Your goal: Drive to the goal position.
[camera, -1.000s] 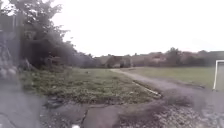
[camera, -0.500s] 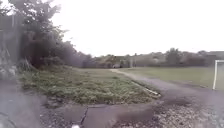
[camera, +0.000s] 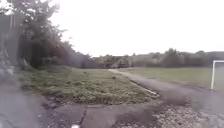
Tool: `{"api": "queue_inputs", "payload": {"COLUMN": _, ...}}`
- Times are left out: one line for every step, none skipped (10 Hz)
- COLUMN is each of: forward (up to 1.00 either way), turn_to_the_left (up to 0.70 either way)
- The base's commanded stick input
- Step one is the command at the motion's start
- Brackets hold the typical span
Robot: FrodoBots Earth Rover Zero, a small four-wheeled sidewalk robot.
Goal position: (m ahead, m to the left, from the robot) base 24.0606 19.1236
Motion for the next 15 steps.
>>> {"api": "queue_inputs", "payload": {"forward": 0.00, "turn_to_the_left": -0.70}}
{"api": "queue_inputs", "payload": {"forward": 0.00, "turn_to_the_left": -0.70}}
{"api": "queue_inputs", "payload": {"forward": 0.00, "turn_to_the_left": -0.70}}
{"api": "queue_inputs", "payload": {"forward": 0.00, "turn_to_the_left": -0.70}}
{"api": "queue_inputs", "payload": {"forward": 0.00, "turn_to_the_left": -0.70}}
{"api": "queue_inputs", "payload": {"forward": 0.00, "turn_to_the_left": -0.70}}
{"api": "queue_inputs", "payload": {"forward": 0.00, "turn_to_the_left": -0.70}}
{"api": "queue_inputs", "payload": {"forward": 0.00, "turn_to_the_left": -0.70}}
{"api": "queue_inputs", "payload": {"forward": 0.00, "turn_to_the_left": -0.70}}
{"api": "queue_inputs", "payload": {"forward": 0.00, "turn_to_the_left": -0.70}}
{"api": "queue_inputs", "payload": {"forward": 0.70, "turn_to_the_left": 0.00}}
{"api": "queue_inputs", "payload": {"forward": 0.70, "turn_to_the_left": 0.00}}
{"api": "queue_inputs", "payload": {"forward": 0.70, "turn_to_the_left": -0.26}}
{"api": "queue_inputs", "payload": {"forward": 0.70, "turn_to_the_left": -0.31}}
{"api": "queue_inputs", "payload": {"forward": 0.70, "turn_to_the_left": -0.35}}
